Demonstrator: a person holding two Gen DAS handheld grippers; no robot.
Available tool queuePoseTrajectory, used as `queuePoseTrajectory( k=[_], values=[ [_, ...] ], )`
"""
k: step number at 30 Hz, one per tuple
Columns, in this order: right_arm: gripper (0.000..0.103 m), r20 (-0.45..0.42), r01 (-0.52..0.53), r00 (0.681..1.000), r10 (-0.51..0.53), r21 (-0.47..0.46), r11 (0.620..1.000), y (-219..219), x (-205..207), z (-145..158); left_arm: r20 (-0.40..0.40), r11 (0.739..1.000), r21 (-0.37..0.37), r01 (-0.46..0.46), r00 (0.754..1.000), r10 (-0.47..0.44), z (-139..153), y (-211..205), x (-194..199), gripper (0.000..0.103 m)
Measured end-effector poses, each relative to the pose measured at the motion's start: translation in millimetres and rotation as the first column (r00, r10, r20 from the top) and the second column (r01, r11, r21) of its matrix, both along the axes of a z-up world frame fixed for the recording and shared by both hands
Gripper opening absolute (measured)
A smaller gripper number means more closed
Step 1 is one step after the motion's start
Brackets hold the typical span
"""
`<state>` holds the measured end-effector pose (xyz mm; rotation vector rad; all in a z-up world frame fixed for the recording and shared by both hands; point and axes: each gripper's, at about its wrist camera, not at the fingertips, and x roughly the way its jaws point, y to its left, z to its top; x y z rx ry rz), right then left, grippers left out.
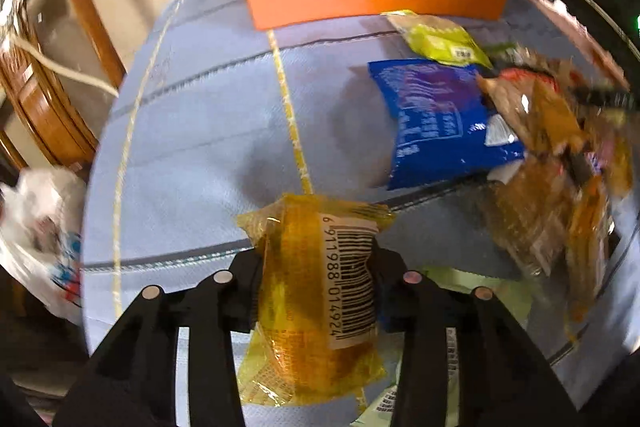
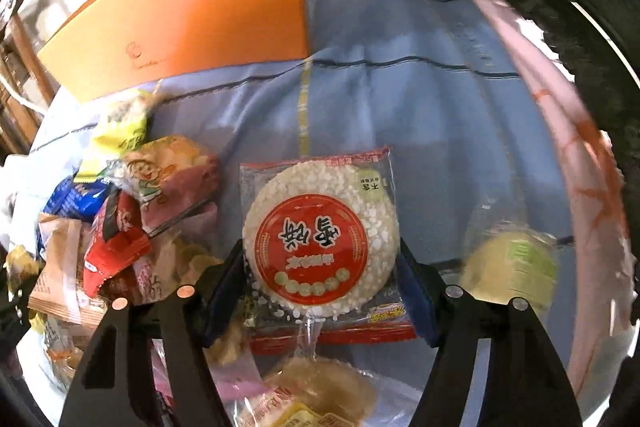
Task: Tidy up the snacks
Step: 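Grasp a yellow barcode bag with the left tool while the right tool grasps a red-label rice cake, then drop the yellow bag into the box with the left tool while the right tool drops the rice cake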
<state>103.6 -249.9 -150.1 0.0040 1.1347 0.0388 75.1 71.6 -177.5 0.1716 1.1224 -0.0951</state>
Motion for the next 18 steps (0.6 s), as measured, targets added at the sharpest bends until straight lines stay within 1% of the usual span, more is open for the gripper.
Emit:
queuePoseTrajectory(
  k=[1, 2, 4, 7, 9, 11, 13, 15, 16, 18],
  values=[
    [0.071, 0.002, 0.016, 1.000, -0.016, 0.021, 1.000, -5, -3, 5, 0.003, 1.000, -0.017, -0.007, 1.000, 0.007, 4, -1, 0, 0.040],
    [0.071, 0.012, 0.028, 1.000, -0.028, 0.018, 0.999, -8, -6, 9, 0.005, 0.999, -0.037, -0.021, 1.000, 0.021, 9, -1, 1, 0.040],
    [0.071, 0.035, 0.019, 0.999, -0.020, 0.019, 1.000, -5, -7, 17, 0.010, 0.996, -0.079, -0.048, 0.999, 0.049, 20, 0, 4, 0.040],
    [0.071, 0.082, 0.007, 0.997, -0.008, 0.017, 1.000, -3, -13, 39, 0.016, 0.979, -0.177, -0.097, 0.995, 0.101, 41, 5, 13, 0.040],
    [0.071, 0.124, 0.008, 0.992, -0.014, 0.046, 0.999, -3, -15, 58, 0.024, 0.968, -0.220, -0.119, 0.991, 0.128, 60, 5, 24, 0.040],
    [0.071, 0.169, -0.003, 0.986, -0.005, 0.046, 0.999, -2, -13, 77, 0.041, 0.963, -0.240, -0.121, 0.990, 0.134, 76, 0, 35, 0.040],
    [0.071, 0.229, -0.015, 0.973, 0.013, 0.008, 1.000, 9, -13, 101, 0.064, 0.962, -0.249, -0.108, 0.990, 0.128, 93, -8, 51, 0.040],
    [0.071, 0.242, 0.010, 0.970, -0.002, -0.031, 0.999, 15, 0, 113, 0.089, 0.963, -0.251, -0.095, 0.989, 0.121, 109, -14, 68, 0.040],
    [0.071, 0.249, 0.024, 0.968, -0.013, -0.042, 0.999, 20, 5, 124, 0.107, 0.963, -0.255, -0.085, 0.987, 0.116, 119, -18, 79, 0.040],
    [0.071, 0.260, 0.014, 0.966, -0.011, -0.012, 1.000, 18, 17, 137, 0.126, 0.964, -0.255, -0.081, 0.985, 0.116, 134, -23, 101, 0.040]
  ],
)
